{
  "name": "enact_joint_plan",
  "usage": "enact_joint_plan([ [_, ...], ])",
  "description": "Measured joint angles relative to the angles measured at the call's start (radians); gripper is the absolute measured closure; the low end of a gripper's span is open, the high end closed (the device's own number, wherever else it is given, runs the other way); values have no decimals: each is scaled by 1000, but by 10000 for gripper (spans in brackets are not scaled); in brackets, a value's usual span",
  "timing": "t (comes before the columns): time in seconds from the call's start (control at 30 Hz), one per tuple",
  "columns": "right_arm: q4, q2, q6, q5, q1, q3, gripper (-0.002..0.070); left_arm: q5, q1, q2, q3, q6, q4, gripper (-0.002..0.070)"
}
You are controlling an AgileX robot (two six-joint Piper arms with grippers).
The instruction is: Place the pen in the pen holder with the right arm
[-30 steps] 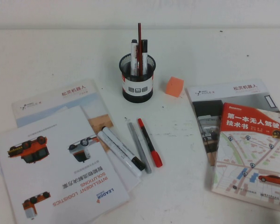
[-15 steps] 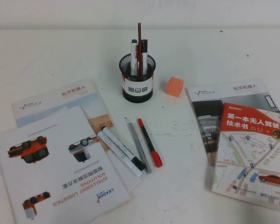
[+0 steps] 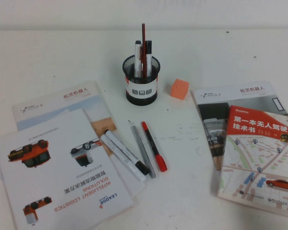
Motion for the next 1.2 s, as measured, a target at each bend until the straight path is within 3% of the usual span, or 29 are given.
enact_joint_plan([
  [0.27, 19, 0, 0, -125, 0, 0, 696, 0, 0, 0, 0, 0, 0, 678],
  [0.43, 118, 0, 0, -160, 0, 0, 696, 0, 0, 0, 0, 0, 0, 678],
  [0.57, 135, 0, -82, -153, 0, 0, 696, 0, 0, 0, 0, 0, 0, 677],
  [0.77, 53, 133, -292, 58, 0, -108, 696, 0, 0, 0, 0, 0, 0, 678],
  [0.97, -216, 517, -351, 279, 0, -418, 696, 0, 0, 0, 0, 0, 0, 677],
  [1.2, -399, 1020, -373, 691, 14, -847, 696, 0, 0, 0, 0, 0, 0, 678],
])
